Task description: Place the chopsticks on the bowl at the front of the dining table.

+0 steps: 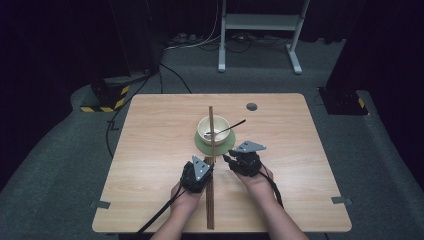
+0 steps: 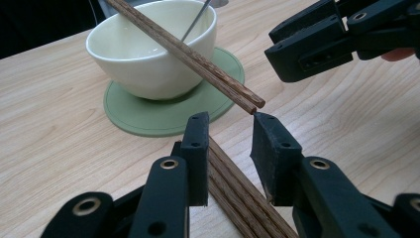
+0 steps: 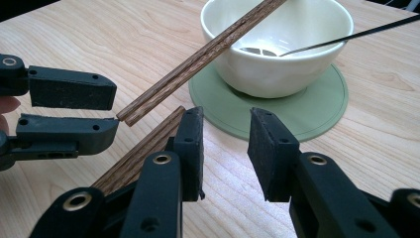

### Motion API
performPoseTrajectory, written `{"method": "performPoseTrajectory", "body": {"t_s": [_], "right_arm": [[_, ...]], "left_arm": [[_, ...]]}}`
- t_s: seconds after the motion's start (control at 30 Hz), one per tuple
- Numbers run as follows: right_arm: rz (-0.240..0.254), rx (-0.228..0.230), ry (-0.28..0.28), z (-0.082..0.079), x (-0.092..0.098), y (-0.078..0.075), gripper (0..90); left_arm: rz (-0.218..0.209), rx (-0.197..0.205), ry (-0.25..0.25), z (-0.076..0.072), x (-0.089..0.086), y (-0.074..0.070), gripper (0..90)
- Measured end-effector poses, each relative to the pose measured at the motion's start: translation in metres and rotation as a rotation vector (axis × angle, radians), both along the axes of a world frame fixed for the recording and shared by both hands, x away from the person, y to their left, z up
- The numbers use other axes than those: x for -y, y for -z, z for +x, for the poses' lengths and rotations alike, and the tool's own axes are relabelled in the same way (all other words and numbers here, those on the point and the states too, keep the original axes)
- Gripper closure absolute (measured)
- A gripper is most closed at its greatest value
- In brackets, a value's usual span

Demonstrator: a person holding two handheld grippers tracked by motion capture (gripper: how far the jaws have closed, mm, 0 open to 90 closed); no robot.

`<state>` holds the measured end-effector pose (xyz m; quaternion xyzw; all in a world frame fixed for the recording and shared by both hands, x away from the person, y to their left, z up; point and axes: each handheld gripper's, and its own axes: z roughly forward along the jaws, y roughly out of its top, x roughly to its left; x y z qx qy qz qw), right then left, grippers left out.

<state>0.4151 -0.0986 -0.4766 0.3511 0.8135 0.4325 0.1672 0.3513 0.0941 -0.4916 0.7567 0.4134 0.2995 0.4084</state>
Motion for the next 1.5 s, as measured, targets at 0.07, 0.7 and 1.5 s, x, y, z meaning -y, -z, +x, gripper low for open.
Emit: {"method": "performPoseTrajectory", "body": {"t_s": [0.07, 0.7, 1.5], "right_arm": [[0.0, -0.001, 0.001, 0.0, 0.0, 0.0, 67.3], [-0.002, 0.009, -0.004, -0.001, -0.002, 0.0, 70.4], [-0.08, 0.058, 0.083, 0.037, -0.05, -0.001, 89.4]], "left_arm": [[-0.001, 0.0, 0.002, 0.001, 0.0, 0.0, 68.0], [-0.039, 0.036, 0.001, 0.017, -0.025, -0.004, 78.1], [-0.159, 0.021, -0.024, 0.084, -0.014, 0.001, 85.5]]}}
